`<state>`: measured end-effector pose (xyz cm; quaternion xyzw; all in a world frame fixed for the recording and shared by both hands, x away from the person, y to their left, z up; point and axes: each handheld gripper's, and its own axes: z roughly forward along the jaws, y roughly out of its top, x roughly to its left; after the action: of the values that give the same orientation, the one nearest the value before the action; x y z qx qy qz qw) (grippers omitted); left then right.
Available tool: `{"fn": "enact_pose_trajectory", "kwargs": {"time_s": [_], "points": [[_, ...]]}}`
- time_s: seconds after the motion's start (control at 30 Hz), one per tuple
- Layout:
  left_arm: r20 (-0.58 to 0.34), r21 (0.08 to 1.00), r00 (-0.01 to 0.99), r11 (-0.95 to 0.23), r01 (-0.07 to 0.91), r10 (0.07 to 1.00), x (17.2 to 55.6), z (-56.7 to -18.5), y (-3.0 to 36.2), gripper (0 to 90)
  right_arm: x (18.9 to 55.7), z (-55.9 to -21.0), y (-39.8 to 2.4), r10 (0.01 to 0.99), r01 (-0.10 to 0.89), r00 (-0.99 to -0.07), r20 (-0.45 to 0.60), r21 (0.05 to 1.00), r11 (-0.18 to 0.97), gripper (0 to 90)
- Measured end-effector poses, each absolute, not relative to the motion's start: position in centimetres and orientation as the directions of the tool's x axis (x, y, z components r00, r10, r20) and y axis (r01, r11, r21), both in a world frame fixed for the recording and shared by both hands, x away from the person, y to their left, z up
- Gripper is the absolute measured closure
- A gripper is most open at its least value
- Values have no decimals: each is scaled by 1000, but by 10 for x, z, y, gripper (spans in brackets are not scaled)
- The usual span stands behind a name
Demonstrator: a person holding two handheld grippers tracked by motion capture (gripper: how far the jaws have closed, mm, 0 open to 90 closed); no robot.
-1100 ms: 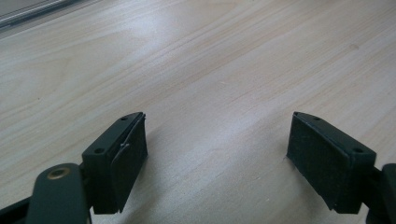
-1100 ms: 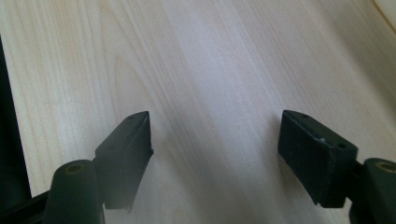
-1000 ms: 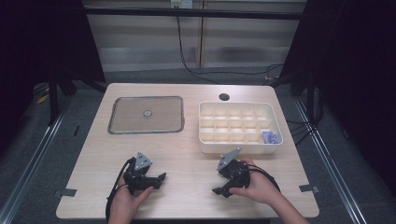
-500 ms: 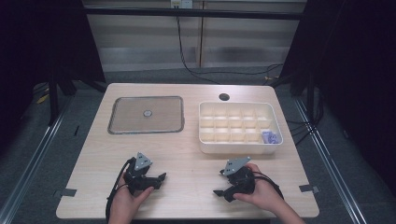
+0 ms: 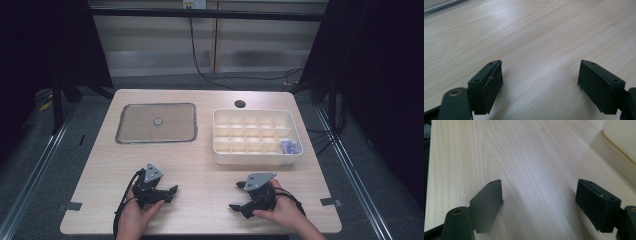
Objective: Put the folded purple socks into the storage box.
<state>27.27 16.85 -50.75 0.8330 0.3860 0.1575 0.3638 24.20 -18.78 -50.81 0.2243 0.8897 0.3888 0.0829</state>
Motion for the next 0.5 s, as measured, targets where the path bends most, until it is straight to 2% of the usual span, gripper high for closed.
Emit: {"fn": "enact_pose_trajectory", "kwargs": {"time_s": [0.5], "points": [[-19,728,652,-436,528,758,273,-508,168,195,241,-510,-189,463,330,-886,27,739,588,209]]}}
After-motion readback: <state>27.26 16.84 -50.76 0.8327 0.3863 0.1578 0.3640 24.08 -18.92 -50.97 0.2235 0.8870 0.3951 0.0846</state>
